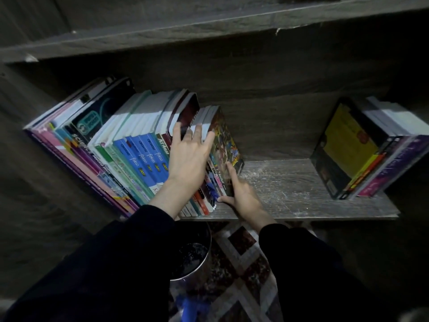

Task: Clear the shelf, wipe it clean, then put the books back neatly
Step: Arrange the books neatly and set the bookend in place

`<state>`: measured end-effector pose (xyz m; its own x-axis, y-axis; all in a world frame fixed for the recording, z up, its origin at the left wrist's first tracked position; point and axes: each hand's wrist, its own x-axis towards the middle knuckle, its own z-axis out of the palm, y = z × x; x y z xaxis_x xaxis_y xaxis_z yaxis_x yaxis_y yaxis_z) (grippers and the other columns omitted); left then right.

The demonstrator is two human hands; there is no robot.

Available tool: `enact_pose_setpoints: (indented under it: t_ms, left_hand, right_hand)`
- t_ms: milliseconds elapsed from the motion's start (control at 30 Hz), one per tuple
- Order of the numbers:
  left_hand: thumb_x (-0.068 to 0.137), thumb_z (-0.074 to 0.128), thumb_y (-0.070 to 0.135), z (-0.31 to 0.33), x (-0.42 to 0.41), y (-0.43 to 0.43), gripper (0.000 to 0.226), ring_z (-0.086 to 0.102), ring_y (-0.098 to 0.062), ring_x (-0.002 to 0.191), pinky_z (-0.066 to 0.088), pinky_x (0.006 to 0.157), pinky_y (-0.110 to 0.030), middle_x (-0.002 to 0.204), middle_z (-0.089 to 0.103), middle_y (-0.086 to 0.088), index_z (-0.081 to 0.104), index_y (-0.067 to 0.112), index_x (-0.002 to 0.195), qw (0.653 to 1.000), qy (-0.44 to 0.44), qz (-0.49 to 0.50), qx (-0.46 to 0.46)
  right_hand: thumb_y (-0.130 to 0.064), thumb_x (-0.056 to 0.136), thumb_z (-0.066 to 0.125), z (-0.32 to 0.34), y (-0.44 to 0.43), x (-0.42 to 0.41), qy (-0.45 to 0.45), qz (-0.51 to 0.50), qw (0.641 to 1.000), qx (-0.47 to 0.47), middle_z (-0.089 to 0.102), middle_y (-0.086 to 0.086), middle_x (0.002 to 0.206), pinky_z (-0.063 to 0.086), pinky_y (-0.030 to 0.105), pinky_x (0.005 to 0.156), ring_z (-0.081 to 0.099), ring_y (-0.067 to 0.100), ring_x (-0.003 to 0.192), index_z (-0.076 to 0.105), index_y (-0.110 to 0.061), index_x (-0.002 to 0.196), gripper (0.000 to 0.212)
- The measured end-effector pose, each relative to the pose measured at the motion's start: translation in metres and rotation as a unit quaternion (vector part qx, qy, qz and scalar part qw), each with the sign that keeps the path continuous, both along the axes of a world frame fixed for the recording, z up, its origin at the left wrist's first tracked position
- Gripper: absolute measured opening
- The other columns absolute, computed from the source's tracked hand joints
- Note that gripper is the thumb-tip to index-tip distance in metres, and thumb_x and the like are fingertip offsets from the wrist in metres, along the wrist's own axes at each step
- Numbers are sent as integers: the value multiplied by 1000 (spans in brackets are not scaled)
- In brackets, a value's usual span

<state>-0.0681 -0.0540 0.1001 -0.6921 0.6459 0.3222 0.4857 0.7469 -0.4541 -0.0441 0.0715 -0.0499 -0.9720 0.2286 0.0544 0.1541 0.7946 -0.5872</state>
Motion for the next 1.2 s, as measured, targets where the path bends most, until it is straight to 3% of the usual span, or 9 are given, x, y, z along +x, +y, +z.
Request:
enact_pose_setpoints:
  t_ms: [267,333,467,567,800,900,967,1067,1200]
  left_hand:
    - [83,59,16,7,6,10,54,43,-31,130,15,113,-49,149,34,-17,31,11,128,999,-16,38,-18]
    - [86,56,22,9,8,14,54,40,-31,132,14,114,-50,150,32,-18,29,10,132,997,-37,61,-15]
    - [89,54,44,0,24,34,84,3,-43,144,2,114,-55,154,0,-30,6,9,149,985,-115,118,44]
    - [90,54,41,-15,50,63,91,-19,-41,142,-7,114,-53,153,-19,-29,-6,14,151,979,-164,53,107]
    - [89,57,28,-18,107,164,80,-21,-31,143,-5,116,-44,158,-11,-18,7,26,152,900,-336,-115,252]
    - [88,59,21,-9,123,205,81,-12,-30,145,5,117,-50,159,-2,-16,8,34,151,849,-424,-124,290]
    - [87,57,13,-6,129,224,84,13,-35,143,26,112,-53,155,18,-20,7,40,149,801,-492,-127,315]
    - [84,54,6,-4,131,236,88,55,-40,113,52,88,-50,136,44,-19,8,48,146,750,-543,-130,356]
    - [83,58,10,-4,126,238,98,53,-47,115,54,81,-49,148,31,-25,-2,68,135,731,-574,-151,338]
  right_hand:
    - [-20,74,81,24,10,4,-79,26,991,-103,46,16,138,38,46,106,46,32,125,-5,-35,150,116]
    - [-13,77,77,37,19,17,-80,32,991,-98,46,15,133,39,38,103,47,32,122,2,-32,152,107]
    - [-7,89,59,71,49,59,70,-26,993,-88,58,12,124,37,15,74,53,12,91,47,-14,138,51]
    - [2,83,52,87,85,99,189,-105,976,-8,64,8,105,42,24,80,55,18,93,65,-13,115,37]
    - [1,70,50,108,167,166,325,-348,874,92,54,17,96,34,36,84,48,35,96,59,-6,92,24]
    - [5,71,53,112,189,170,266,-389,879,70,52,20,111,30,37,93,45,37,107,52,-5,116,45]
    - [4,75,53,111,198,170,209,-377,901,55,49,20,121,29,38,98,39,36,115,43,-9,136,63]
    - [3,79,53,107,203,171,168,-357,916,70,45,21,126,30,41,99,36,36,117,38,-15,144,69]
    - [2,81,55,101,201,174,168,-325,920,143,45,16,124,37,40,95,39,30,114,35,-21,147,72]
